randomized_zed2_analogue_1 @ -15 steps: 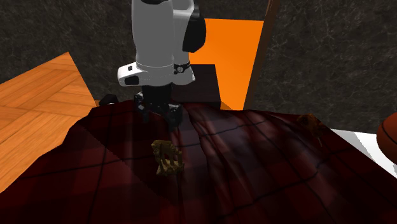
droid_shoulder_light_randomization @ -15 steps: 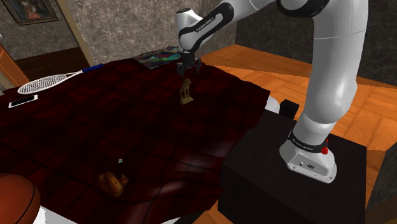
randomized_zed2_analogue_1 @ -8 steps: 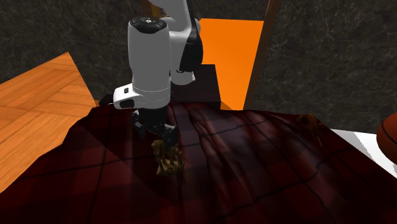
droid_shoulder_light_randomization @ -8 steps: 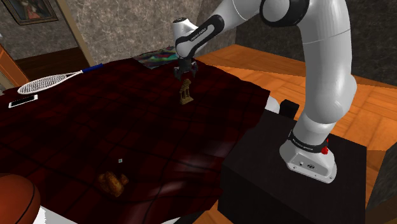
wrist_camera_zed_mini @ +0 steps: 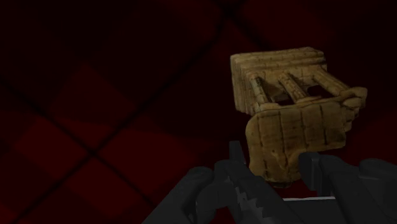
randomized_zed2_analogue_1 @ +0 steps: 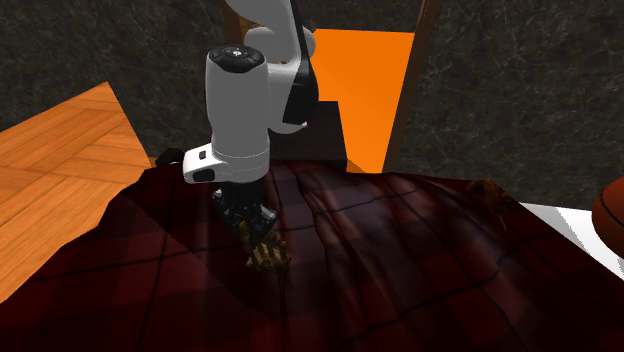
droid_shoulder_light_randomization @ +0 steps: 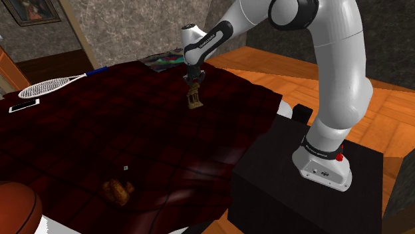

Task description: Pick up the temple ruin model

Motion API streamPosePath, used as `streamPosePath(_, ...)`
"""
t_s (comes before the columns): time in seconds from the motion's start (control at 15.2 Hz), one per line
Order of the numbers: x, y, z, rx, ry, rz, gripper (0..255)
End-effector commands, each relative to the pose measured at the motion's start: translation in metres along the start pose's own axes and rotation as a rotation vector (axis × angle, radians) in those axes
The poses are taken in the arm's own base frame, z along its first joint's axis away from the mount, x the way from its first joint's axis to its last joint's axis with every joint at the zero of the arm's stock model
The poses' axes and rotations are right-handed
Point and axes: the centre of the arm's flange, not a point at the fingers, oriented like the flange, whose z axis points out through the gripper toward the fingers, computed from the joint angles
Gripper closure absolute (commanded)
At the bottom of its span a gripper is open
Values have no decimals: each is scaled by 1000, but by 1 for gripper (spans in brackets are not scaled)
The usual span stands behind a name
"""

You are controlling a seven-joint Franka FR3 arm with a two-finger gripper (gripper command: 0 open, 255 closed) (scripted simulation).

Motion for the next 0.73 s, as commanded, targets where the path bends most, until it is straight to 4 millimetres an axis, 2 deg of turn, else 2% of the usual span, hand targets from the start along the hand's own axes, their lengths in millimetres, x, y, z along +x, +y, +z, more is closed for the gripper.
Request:
streamPosePath(0.0,-1,0,1,-1,-2,-1,255)
streamPosePath(0.4,-1,0,1,-1,-2,-1,255)
streamPosePath(0.66,2,1,-19,-1,-2,-1,255)
